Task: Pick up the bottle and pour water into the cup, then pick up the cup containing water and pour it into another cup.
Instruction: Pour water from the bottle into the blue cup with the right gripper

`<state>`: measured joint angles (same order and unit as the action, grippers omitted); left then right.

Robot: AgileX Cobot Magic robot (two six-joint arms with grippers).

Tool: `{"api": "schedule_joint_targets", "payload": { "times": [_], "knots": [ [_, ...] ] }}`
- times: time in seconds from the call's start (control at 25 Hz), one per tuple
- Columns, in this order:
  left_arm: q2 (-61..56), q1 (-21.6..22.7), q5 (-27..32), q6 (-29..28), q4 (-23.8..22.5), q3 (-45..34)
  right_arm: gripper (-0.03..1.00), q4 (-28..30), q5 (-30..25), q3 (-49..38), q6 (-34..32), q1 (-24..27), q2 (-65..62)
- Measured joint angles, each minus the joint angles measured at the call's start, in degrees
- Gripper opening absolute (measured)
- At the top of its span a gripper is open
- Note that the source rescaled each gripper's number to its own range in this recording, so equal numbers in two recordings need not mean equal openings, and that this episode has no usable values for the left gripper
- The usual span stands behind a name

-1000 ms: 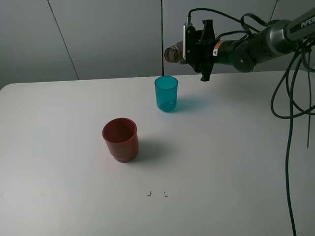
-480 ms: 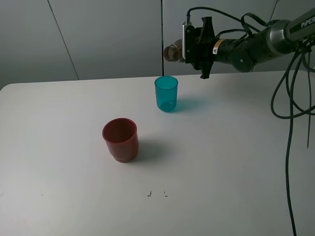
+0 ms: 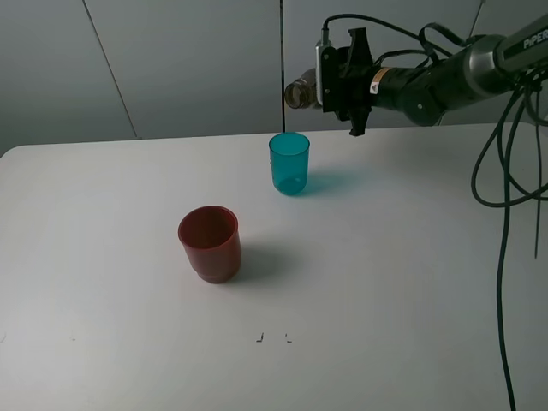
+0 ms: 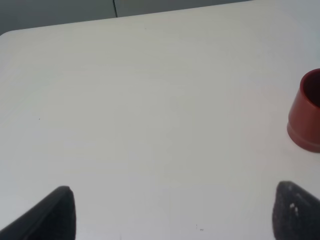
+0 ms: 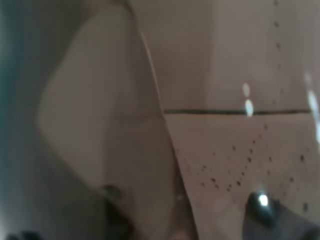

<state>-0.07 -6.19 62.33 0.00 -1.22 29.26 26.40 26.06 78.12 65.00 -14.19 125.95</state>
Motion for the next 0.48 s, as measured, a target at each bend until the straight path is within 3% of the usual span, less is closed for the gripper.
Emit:
{"api": "schedule_joint_targets", "payload": {
  "times": [0.48],
  "knots": [
    [0.0, 0.0, 0.0, 0.0, 0.0, 0.0, 0.0, -0.4, 2.2, 0.0, 2.0, 0.0, 0.0]
  ]
}}
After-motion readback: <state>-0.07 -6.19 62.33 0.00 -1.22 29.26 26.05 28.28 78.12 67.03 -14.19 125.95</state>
